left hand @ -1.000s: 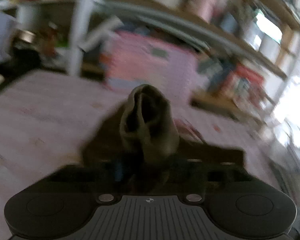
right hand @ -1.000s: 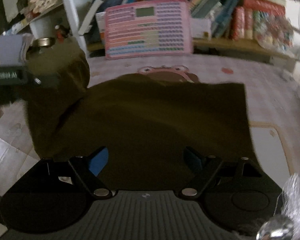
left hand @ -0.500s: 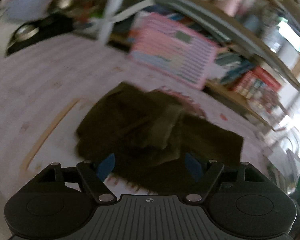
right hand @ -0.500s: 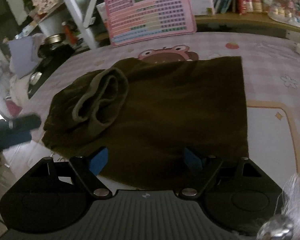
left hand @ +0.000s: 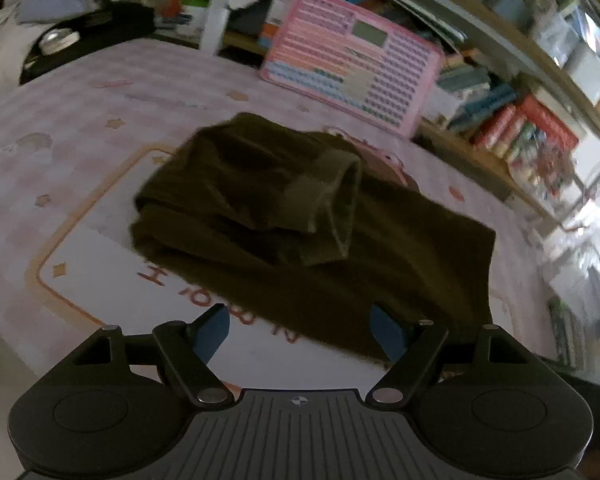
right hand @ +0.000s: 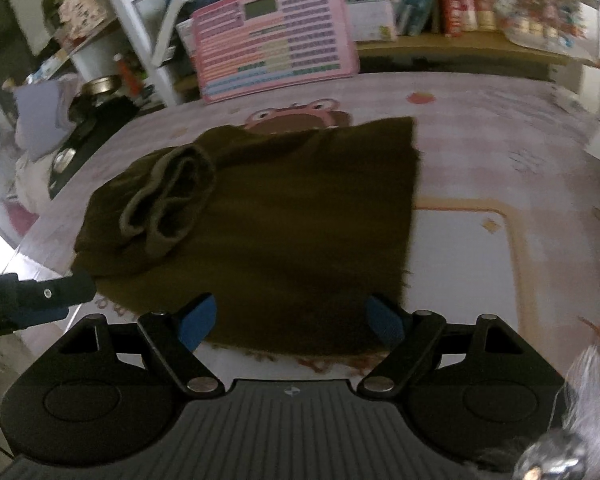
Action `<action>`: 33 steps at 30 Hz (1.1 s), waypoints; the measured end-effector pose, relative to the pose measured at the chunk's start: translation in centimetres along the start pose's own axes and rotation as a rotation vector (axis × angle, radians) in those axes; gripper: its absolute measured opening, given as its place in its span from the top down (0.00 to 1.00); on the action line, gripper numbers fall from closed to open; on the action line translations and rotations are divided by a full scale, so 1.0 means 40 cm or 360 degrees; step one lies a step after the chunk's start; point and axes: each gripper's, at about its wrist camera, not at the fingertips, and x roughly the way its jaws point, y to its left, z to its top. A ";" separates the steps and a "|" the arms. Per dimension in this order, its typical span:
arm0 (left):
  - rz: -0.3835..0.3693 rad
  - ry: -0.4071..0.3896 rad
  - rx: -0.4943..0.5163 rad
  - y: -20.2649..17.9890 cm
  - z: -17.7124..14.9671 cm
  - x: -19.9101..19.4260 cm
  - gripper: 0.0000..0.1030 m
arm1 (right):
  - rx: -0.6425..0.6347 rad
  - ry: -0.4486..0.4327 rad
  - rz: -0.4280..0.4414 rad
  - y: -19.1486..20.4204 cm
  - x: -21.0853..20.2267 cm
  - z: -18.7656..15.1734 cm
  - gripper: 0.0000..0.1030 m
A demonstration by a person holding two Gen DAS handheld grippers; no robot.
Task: Fold clothes
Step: 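Open both grippers and withdraw them above the folded garment, then move the rolled right gripper down to the edge of the brown garment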
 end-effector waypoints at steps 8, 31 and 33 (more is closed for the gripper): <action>0.0029 -0.0003 0.0260 -0.061 -0.008 0.004 0.23 | 0.0134 0.0003 -0.0112 -0.038 -0.039 -0.030 0.21; -0.0207 0.0044 0.0305 0.083 -0.031 -0.041 0.23 | 0.0229 -0.0065 -0.0427 0.128 -0.128 -0.108 0.21; -0.0230 0.0042 0.0307 0.085 -0.031 -0.039 0.23 | 0.0250 -0.0075 -0.0468 0.128 -0.141 -0.116 0.21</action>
